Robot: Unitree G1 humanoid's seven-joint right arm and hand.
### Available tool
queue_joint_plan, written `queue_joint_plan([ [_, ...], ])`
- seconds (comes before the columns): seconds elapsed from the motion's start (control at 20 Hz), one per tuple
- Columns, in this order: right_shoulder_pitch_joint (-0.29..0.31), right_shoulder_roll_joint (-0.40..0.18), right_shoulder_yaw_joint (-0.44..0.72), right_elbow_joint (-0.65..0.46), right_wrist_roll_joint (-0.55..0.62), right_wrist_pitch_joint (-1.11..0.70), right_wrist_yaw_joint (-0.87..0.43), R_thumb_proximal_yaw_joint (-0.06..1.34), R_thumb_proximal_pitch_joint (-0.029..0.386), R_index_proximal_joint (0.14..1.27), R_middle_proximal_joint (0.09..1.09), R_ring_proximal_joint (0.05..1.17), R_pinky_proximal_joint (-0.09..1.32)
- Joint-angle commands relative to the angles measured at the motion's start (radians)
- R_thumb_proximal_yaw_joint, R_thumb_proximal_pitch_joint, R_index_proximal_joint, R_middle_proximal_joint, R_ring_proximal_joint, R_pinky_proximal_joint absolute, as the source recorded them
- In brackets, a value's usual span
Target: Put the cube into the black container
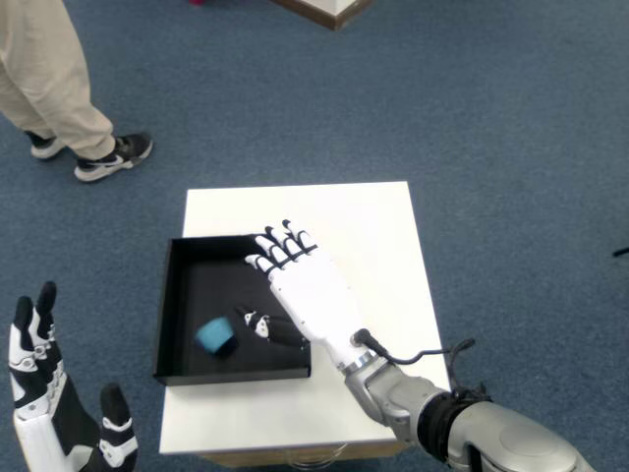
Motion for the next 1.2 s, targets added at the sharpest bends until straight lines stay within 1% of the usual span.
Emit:
queue_joint_plan([
  [0.05, -0.042, -0.004, -0.025, -0.023, 0.007, 0.008, -0.026, 0.60, 0.089, 0.52, 0.23, 0.23, 0.17],
  [0.25, -0.040, -0.010, -0.031, -0.041, 0.009, -0.003, -0.081, 0.58, 0.081, 0.53, 0.23, 0.22, 0.15],
  [0.35, -0.040, -0.026, -0.066, -0.073, 0.022, -0.043, -0.192, 0.55, 0.071, 0.52, 0.23, 0.22, 0.15],
  [0.4, -0.029, -0.060, -0.119, -0.153, 0.049, -0.123, -0.297, 0.54, 0.070, 0.51, 0.25, 0.24, 0.17],
  [0.45, -0.009, -0.114, -0.165, -0.269, 0.087, -0.220, -0.353, 0.55, 0.071, 0.51, 0.27, 0.25, 0.19],
  [0.5, 0.014, -0.173, -0.198, -0.364, 0.134, -0.315, -0.361, 0.55, 0.073, 0.50, 0.28, 0.26, 0.20],
  [0.55, 0.053, -0.270, -0.230, -0.480, 0.214, -0.453, -0.339, 0.54, 0.075, 0.49, 0.28, 0.26, 0.20],
  [0.6, 0.078, -0.336, -0.242, -0.515, 0.262, -0.534, -0.318, 0.54, 0.080, 0.47, 0.29, 0.27, 0.21],
  [0.65, 0.110, -0.421, -0.255, -0.516, 0.325, -0.646, -0.289, 0.55, 0.088, 0.47, 0.33, 0.31, 0.26],
  [0.7, 0.139, -0.497, -0.262, -0.498, 0.380, -0.765, -0.260, 0.51, 0.129, 0.48, 0.34, 0.32, 0.30],
  [0.8, 0.193, -0.599, -0.255, -0.460, 0.450, -0.981, -0.207, 0.40, 0.227, 0.47, 0.35, 0.33, 0.30],
  [0.85, 0.219, -0.638, -0.244, -0.426, 0.484, -1.068, -0.179, 0.34, 0.248, 0.44, 0.35, 0.33, 0.30],
  [0.9, 0.238, -0.657, -0.234, -0.380, 0.517, -1.126, -0.157, 0.28, 0.257, 0.40, 0.33, 0.33, 0.30],
  [1.0, 0.264, -0.667, -0.213, -0.277, 0.592, -1.244, -0.109, 0.21, 0.253, 0.37, 0.27, 0.30, 0.29],
  [1.05, 0.267, -0.661, -0.209, -0.239, 0.630, -1.304, -0.091, 0.19, 0.249, 0.36, 0.26, 0.28, 0.27],
  [1.2, 0.281, -0.633, -0.188, -0.189, 0.687, -1.400, -0.059, 0.12, 0.237, 0.35, 0.25, 0.26, 0.18],
])
